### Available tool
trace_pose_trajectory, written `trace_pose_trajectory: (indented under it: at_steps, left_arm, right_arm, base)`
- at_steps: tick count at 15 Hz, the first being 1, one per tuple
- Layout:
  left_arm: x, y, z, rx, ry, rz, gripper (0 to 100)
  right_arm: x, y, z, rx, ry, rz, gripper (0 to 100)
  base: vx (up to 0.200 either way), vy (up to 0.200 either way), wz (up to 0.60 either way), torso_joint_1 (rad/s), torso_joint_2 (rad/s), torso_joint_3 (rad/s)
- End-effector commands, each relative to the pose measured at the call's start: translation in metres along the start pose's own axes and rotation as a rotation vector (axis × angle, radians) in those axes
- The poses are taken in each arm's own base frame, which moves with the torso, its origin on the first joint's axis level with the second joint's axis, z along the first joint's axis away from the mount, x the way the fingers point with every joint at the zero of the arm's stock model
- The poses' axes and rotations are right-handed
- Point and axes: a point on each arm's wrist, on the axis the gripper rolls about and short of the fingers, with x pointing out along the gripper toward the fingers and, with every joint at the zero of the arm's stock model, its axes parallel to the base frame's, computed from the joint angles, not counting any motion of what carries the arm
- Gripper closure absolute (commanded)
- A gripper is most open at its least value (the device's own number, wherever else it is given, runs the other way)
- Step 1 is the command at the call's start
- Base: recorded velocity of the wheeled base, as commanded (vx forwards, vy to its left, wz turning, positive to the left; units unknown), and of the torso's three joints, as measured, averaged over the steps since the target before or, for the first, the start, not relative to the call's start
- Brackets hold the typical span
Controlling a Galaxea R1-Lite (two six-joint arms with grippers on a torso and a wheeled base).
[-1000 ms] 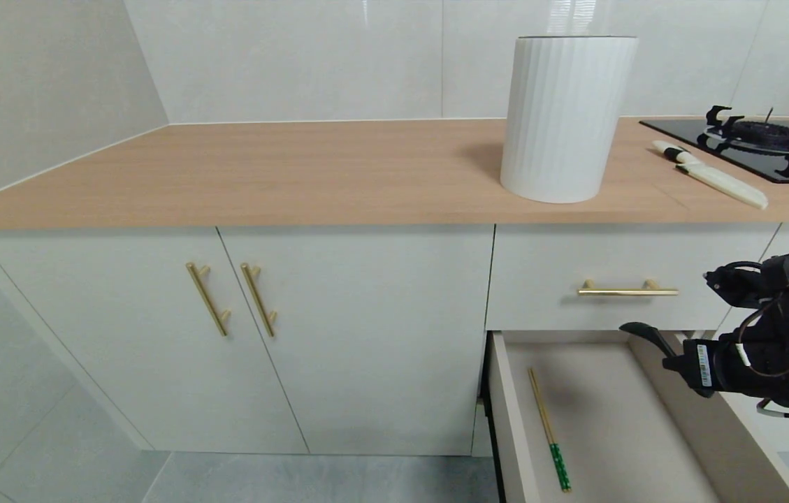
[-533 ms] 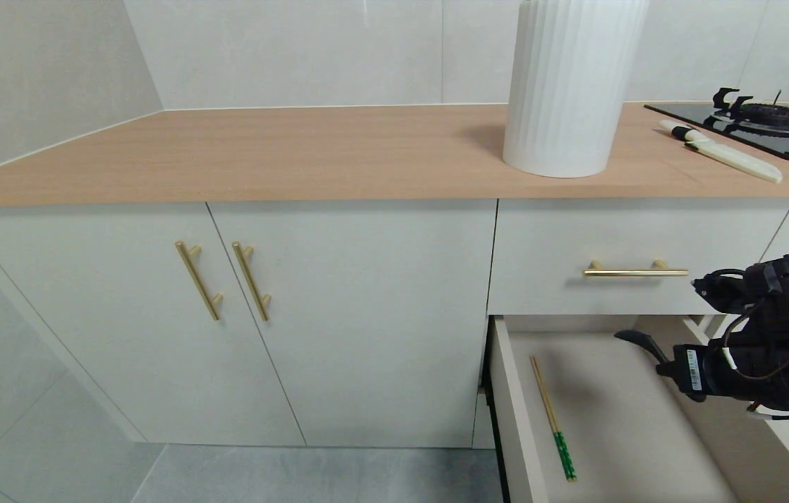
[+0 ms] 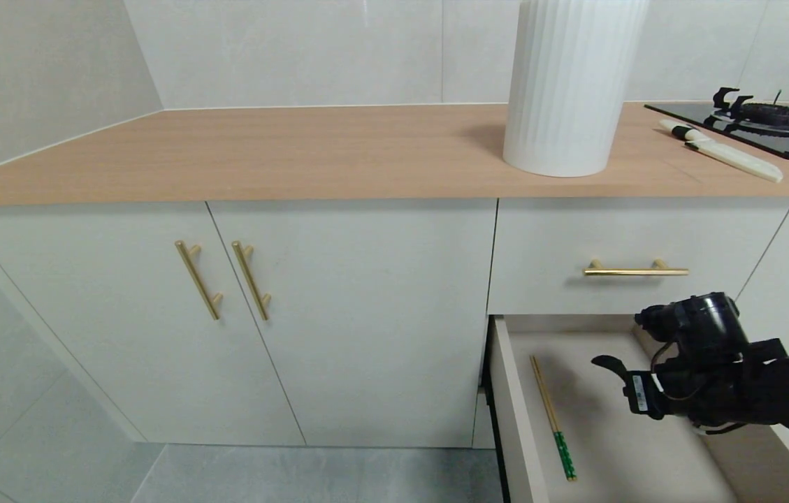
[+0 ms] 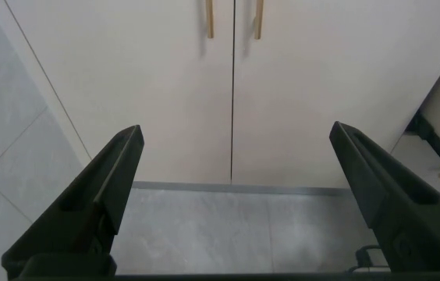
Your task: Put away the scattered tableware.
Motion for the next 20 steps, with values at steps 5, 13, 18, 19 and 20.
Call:
trace_pose_trajectory:
  at_steps: [5, 13, 18, 19, 20]
  left_arm:
    - [0.0, 0.0, 0.0, 0.0, 0.002, 0.002, 0]
    - [0.0, 0.0, 0.0, 0.0, 0.0, 0.0, 0]
    - [0.0, 0.0, 0.0, 0.0, 0.002, 0.002, 0]
    - [0.0, 0.0, 0.0, 0.0, 0.002, 0.0, 0]
    - [0.0, 0.0, 0.0, 0.0, 0.0, 0.002, 0]
  right_arm:
    - [0.081, 0.008, -0.045, -0.031, 0.088, -0.061, 100]
    - [0.096, 0.009, -0.043, -0.013, -0.004, -0.047, 100]
    - [0.069, 0.009, -0.024, 0.006, -0.095, -0.044, 0]
    - [0.054, 0.007, -0.018, 0.013, -0.127, -0.037, 0]
    - [0.033, 0.006, -0.009, 0.02, -0.176, -0.026, 0]
  base:
    - [0.0, 0.0, 0.0, 0.0, 0.0, 0.0]
    - [0.0, 0.0, 0.0, 0.0, 0.0, 0.0]
    - [0.0, 0.0, 0.0, 0.0, 0.0, 0.0]
    - [0.0, 0.0, 0.0, 0.0, 0.0, 0.0]
    - [0.0, 0.0, 0.0, 0.0, 0.0, 0.0]
